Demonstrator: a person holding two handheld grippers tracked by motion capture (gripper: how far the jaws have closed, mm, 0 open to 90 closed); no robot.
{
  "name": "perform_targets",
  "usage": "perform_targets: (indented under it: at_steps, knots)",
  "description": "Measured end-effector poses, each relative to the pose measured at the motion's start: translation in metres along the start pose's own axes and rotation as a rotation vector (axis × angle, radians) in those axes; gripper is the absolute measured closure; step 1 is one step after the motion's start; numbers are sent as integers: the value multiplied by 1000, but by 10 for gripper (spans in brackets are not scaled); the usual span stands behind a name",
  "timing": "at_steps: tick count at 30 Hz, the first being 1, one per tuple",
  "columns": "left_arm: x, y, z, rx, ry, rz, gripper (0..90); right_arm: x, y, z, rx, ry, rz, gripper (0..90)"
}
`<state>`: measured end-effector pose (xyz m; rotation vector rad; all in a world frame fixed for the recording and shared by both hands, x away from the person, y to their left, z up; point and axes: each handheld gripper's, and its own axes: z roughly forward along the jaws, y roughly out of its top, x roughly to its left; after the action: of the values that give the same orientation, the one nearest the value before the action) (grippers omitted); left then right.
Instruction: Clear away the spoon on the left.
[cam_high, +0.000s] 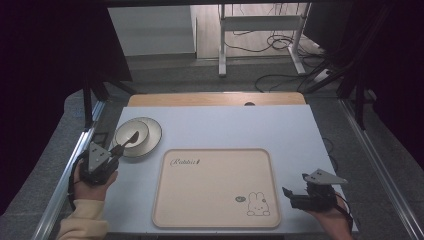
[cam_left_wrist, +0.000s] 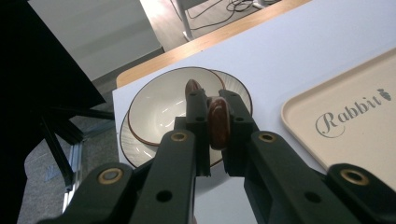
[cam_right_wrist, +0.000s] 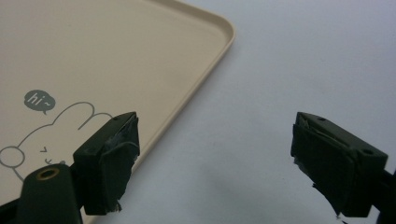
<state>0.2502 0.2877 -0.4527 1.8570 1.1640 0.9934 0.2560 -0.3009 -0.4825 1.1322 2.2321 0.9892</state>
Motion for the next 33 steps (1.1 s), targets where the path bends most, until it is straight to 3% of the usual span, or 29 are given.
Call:
perform_targets:
  at_steps: [33]
  knots:
    - [-9, 10, -10, -37, -32, 31, 839, -1, 0, -1, -1, -1, 4, 157]
